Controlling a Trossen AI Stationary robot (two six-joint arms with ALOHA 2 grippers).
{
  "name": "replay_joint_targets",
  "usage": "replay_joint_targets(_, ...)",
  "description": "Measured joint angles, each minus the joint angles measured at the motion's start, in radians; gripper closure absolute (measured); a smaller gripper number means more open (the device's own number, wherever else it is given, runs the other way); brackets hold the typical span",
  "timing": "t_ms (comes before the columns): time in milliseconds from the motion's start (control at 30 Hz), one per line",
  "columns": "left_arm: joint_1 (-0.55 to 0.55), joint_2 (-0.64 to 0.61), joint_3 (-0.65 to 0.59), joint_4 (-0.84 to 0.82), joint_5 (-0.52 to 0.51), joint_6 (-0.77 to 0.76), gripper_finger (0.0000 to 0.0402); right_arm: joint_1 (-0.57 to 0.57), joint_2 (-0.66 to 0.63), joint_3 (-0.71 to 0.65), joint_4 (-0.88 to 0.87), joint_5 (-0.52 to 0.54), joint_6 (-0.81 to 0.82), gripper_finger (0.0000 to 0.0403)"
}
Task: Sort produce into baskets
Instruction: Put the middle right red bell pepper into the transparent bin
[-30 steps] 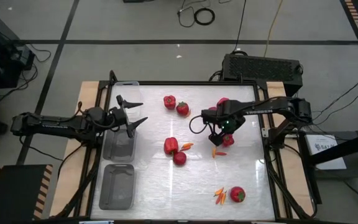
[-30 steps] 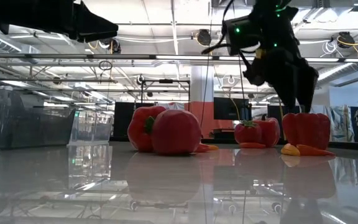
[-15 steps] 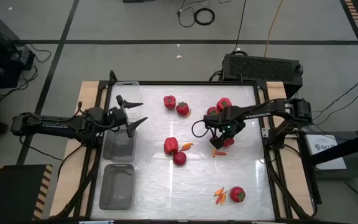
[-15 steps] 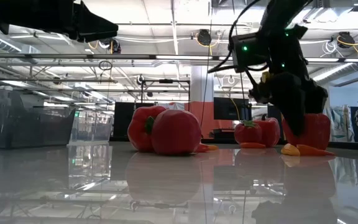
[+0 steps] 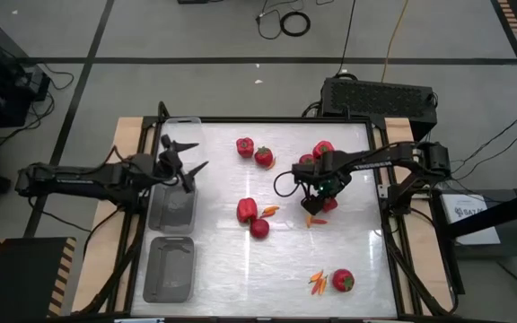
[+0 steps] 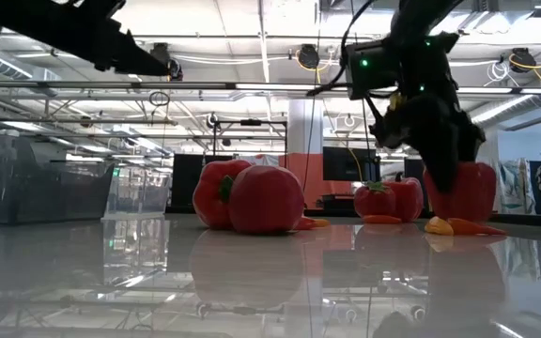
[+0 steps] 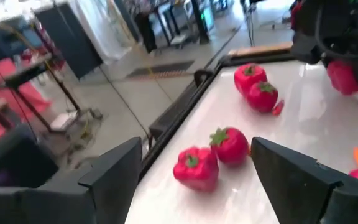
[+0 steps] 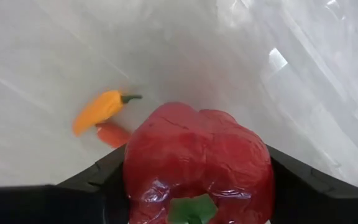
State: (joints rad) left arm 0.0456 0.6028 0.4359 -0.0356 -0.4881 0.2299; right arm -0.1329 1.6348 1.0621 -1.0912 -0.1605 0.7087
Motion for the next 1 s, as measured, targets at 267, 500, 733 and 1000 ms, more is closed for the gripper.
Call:
replay_joint_targets(267,0.011,-0.052,0.010,-0.105,-0.068,-0.051,0.0093,-0.013,0.000,0.179,-0.064,0.029,-0.063,0.0107)
replay_joint_targets(500,0.055,-0.061,-0.015,-0.106,-0.376,-0.121,0.0094,-0.039,0.000,0.304,0.230,0.168,-0.191,0.0117)
replay_joint_targets(733,0.105,-0.063,-0.029,-0.214,-0.702,-0.255,0.0094,-0.065,0.055,0.306,0.849,0.186,-0.395,0.0120)
replay_joint_targets(1000,0.171,-0.072,-0.029,-0.243,-0.718,-0.330,0.0094,-0.112,0.292,0.304,1.523,0.077,-0.486,0.0118)
